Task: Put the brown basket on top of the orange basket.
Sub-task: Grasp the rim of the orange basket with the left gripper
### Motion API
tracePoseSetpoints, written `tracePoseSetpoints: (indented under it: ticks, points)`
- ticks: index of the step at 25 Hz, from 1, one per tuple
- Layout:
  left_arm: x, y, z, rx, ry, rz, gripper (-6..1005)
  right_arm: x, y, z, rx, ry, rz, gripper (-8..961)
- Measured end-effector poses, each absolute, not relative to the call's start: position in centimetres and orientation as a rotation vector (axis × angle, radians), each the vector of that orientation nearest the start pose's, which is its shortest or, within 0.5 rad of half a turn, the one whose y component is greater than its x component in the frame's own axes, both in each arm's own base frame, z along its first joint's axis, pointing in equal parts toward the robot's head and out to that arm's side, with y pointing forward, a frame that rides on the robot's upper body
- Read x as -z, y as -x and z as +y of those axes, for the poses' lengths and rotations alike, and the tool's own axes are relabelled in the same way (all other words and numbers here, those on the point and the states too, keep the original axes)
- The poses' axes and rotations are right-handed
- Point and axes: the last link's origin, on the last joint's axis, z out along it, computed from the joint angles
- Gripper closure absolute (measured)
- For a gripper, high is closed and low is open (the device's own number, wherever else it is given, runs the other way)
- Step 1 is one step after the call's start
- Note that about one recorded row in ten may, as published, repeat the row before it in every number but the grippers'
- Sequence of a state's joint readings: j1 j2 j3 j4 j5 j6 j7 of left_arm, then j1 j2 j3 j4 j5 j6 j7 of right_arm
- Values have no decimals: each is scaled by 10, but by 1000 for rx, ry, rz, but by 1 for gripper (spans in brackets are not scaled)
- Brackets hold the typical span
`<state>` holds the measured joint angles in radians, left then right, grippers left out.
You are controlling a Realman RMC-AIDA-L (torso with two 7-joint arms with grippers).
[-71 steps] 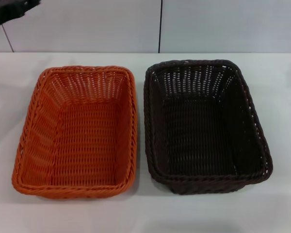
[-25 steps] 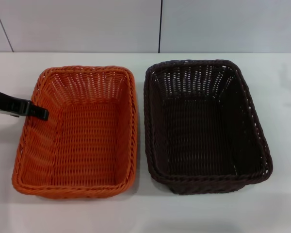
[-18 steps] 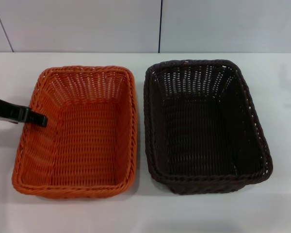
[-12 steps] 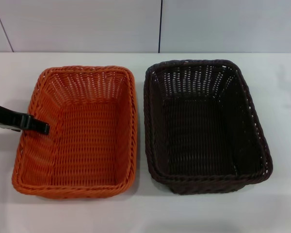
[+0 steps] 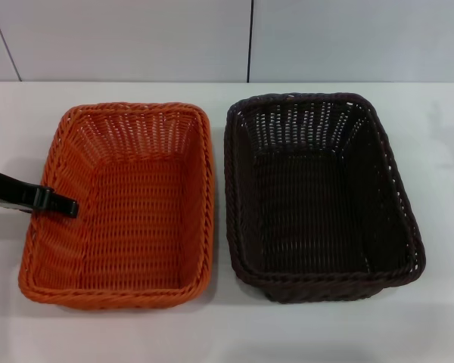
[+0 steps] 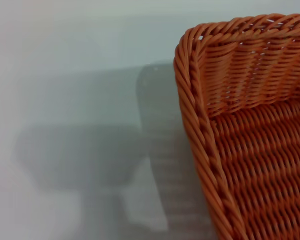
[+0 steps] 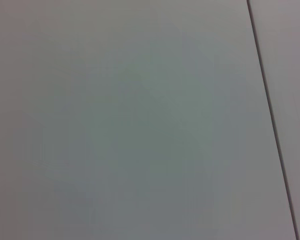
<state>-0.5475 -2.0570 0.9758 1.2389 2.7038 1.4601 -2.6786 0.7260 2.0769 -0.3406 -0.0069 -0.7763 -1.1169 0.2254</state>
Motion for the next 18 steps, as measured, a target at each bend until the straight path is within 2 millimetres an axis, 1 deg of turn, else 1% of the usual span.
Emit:
tracePoseSetpoints:
  ticks: [4,13,18]
  points:
    - [-69,272,368,-239,2093,-1424,285,-34,-289,413,-806,1379,557,407]
    - [-70,274,367,-243,2097,-1411,291,-33,-287,414,-808,1384,563,404]
    - [-71,273,366,-243,2098,-1405,495,-32,-287,414,-807,1387,565,403]
